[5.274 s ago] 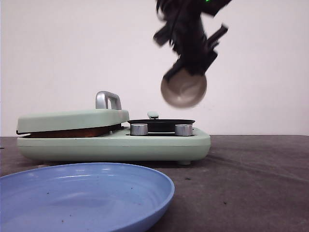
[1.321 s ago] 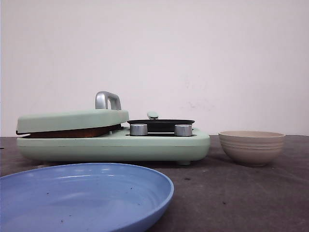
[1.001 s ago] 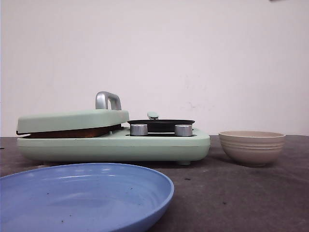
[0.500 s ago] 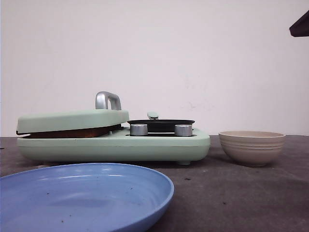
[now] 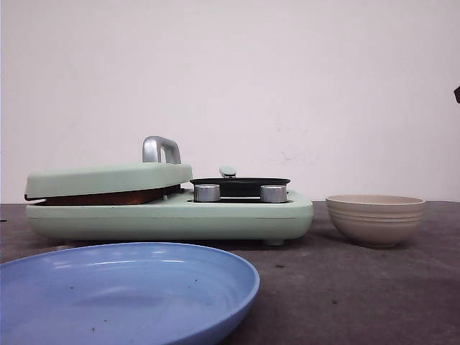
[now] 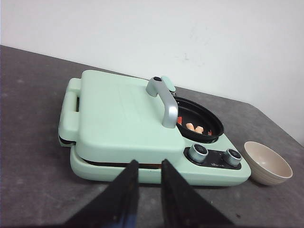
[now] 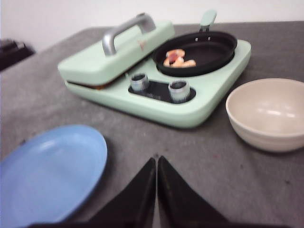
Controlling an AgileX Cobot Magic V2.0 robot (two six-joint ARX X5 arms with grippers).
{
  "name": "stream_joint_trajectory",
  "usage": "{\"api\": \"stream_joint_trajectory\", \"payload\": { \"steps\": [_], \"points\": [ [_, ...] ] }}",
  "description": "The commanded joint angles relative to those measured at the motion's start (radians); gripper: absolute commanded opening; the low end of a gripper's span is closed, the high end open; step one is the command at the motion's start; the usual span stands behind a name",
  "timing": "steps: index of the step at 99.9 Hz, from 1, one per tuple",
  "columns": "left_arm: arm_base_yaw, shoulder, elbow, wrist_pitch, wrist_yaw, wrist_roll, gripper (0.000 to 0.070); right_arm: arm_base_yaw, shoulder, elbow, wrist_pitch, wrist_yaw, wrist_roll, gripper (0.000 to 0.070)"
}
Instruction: Make breakfast with bread and shrimp
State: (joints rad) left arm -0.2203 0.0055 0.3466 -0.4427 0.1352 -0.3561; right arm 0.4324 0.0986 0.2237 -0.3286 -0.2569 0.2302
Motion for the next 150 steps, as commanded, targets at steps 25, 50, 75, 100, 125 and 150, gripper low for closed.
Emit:
{"api": "stream_joint_trajectory", "payload": {
  "steps": [25, 50, 75, 100, 125, 150],
  "points": [
    [-0.003, -0.002, 0.004, 0.001, 0.003, -0.046, 0.0002, 0.008, 0.000, 0.004, 0.022, -0.002, 0.027, 0.0000],
    [-0.003, -0.002, 0.004, 0.001, 0.004, -0.046, 0.0002, 0.008, 0.000, 0.004, 0.022, -0.002, 0.027, 0.0000],
    [-0.003, -0.002, 0.004, 0.001, 0.004, -0.046, 0.0002, 0.008, 0.000, 0.004, 0.022, -0.002, 0.027, 0.0000],
    [0.000, -0.002, 0.004, -0.035, -0.045, -0.013, 0.0002, 0.008, 0.000, 0.004, 0.022, -0.002, 0.027, 0.0000],
    [0.092, -0.002, -0.092, 0.125, -0.218, 0.322, 0.0005, 0.008, 0.000, 0.004, 0.022, -0.002, 0.027, 0.0000],
    [0.208, -0.002, -0.333, 0.453, -0.138, 0.379, 0.0043, 0.008, 0.000, 0.004, 0.022, -0.002, 0.027, 0.0000]
  ]
}}
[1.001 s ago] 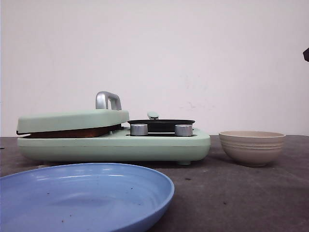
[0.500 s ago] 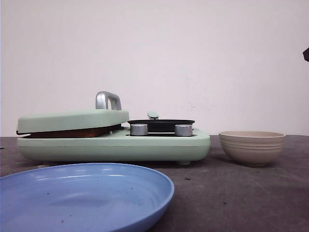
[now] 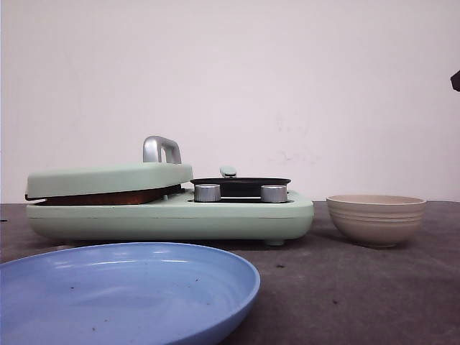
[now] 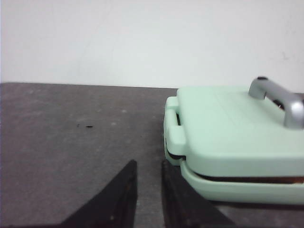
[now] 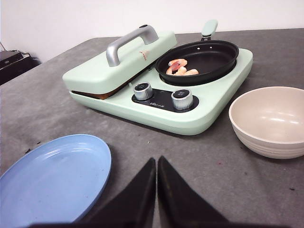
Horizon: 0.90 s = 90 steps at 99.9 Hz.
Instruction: Make breakfast with bread and shrimp
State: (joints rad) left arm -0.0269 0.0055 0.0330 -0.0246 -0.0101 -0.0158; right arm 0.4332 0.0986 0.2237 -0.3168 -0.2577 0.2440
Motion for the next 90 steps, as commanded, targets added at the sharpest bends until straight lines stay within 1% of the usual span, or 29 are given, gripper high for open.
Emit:
{"api": "stream_joint_trajectory", "payload": {
  "steps": [1, 10, 19, 21, 30, 41, 57, 90],
  "points": [
    [0.018, -0.002, -0.018, 0.022, 0.009, 0.043, 0.0043, 0.008, 0.000, 0.004, 0.010, -0.001, 0.013, 0.0000],
    [0.040, -0.002, -0.019, -0.053, 0.007, 0.080, 0.0043, 0.008, 0.000, 0.004, 0.011, -0.001, 0.013, 0.0000],
    [0.048, -0.003, -0.019, -0.171, 0.004, 0.070, 0.0041, 0.008, -0.001, 0.004, 0.011, -0.002, 0.013, 0.0000],
    [0.048, -0.003, -0.019, -0.167, 0.004, 0.061, 0.0041, 0.008, -0.001, 0.004, 0.011, -0.001, 0.013, 0.0000],
    [0.047, -0.003, -0.019, -0.165, 0.006, 0.068, 0.0040, 0.008, -0.001, 0.005, 0.010, -0.001, 0.013, 0.0000],
    [0.043, -0.002, -0.019, -0.162, 0.048, 0.068, 0.0040, 0.008, -0.001, 0.005, 0.020, -0.002, 0.011, 0.0000],
    [0.043, -0.002, -0.019, -0.163, 0.044, 0.068, 0.0040, 0.008, -0.001, 0.005, 0.047, -0.003, 0.011, 0.0000],
    [0.043, -0.002, -0.019, -0.163, 0.044, 0.068, 0.0040, 0.008, -0.003, 0.005, 0.047, -0.003, 0.011, 0.0000]
  ]
}}
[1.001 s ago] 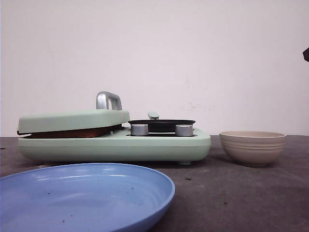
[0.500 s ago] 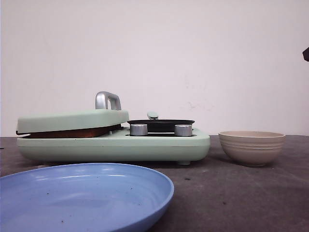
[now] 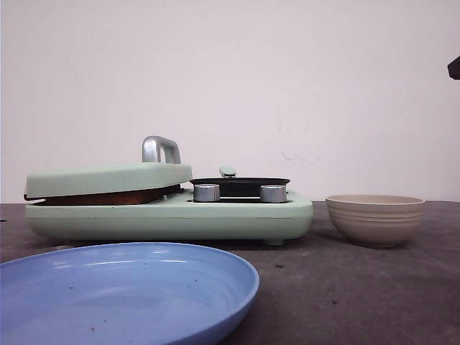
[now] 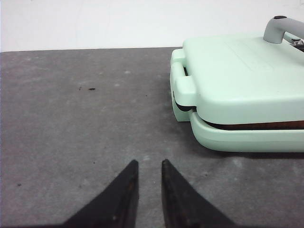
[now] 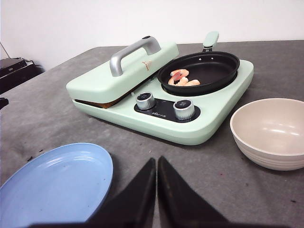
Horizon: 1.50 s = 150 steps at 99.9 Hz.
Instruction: Make breakfast with bread and shrimp
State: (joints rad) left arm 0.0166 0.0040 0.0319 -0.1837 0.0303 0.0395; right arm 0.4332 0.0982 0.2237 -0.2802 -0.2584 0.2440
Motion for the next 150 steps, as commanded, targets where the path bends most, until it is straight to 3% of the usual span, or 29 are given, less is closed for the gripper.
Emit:
{"api": "stream_joint_trajectory", "payload": {
  "steps": [1, 41, 60, 66, 87, 92, 99, 105, 150],
  "points": [
    [0.000, -0.001, -0.018, -0.003, 0.003, 0.012, 0.0040, 0.008, -0.003, 0.005, 0.011, -0.002, 0.011, 0.0000],
    [0.000, -0.001, -0.018, -0.003, 0.003, 0.012, 0.0040, 0.001, -0.004, 0.004, -0.043, 0.007, -0.009, 0.0000],
    [0.000, -0.001, -0.018, -0.003, 0.003, 0.012, 0.0040, -0.090, -0.003, -0.007, -0.024, 0.230, -0.249, 0.0000],
    [0.000, -0.001, -0.018, -0.003, 0.003, 0.012, 0.0040, -0.131, -0.003, -0.032, 0.018, 0.264, -0.305, 0.0000],
    [0.000, -0.001, -0.018, -0.003, 0.003, 0.012, 0.0040, -0.273, -0.018, -0.187, 0.239, 0.217, -0.353, 0.0000],
    [0.000, -0.001, -0.018, -0.003, 0.003, 0.012, 0.0040, -0.292, -0.043, -0.215, 0.227, 0.217, -0.356, 0.0000],
    [0.000, -0.001, -0.018, -0.003, 0.003, 0.012, 0.0040, -0.319, -0.101, -0.212, 0.084, 0.220, -0.359, 0.0000],
    [0.000, 0.000, -0.018, -0.004, 0.003, 0.012, 0.0040, -0.333, -0.095, -0.212, 0.092, 0.250, -0.381, 0.0000],
    [0.000, -0.001, -0.017, -0.004, 0.003, 0.012, 0.0040, -0.349, -0.095, -0.212, 0.108, 0.225, -0.390, 0.0000]
  ]
}}
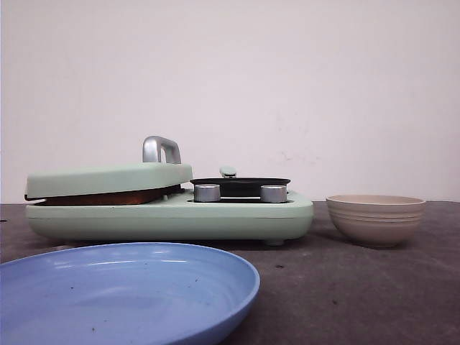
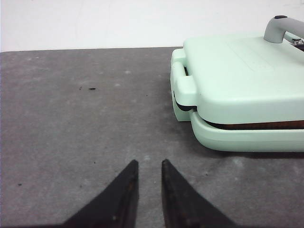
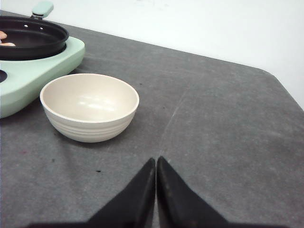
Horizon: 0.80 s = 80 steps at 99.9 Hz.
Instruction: Make breakfast with bread and shrimp
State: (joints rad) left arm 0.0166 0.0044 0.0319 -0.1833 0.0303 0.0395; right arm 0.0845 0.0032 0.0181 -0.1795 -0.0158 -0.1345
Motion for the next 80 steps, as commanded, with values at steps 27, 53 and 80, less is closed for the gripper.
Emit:
{"api": "stream_joint_trajectory", "payload": {
  "steps": [27, 53, 80],
  "points": [
    [0.000, -0.001, -0.017, -0.004, 0.003, 0.012, 0.0040, 0.000, 0.000, -0.006, 0.029, -0.029, -0.011, 0.0000],
    [0.000, -0.001, -0.017, -0.004, 0.003, 0.012, 0.0040, 0.000, 0.000, -0.006, 0.029, -0.029, -0.011, 0.0000],
    [0.000, -0.001, -0.017, -0.004, 0.003, 0.012, 0.0040, 0.000, 0.000, -0.006, 0.029, -0.029, -0.011, 0.0000]
  ]
}}
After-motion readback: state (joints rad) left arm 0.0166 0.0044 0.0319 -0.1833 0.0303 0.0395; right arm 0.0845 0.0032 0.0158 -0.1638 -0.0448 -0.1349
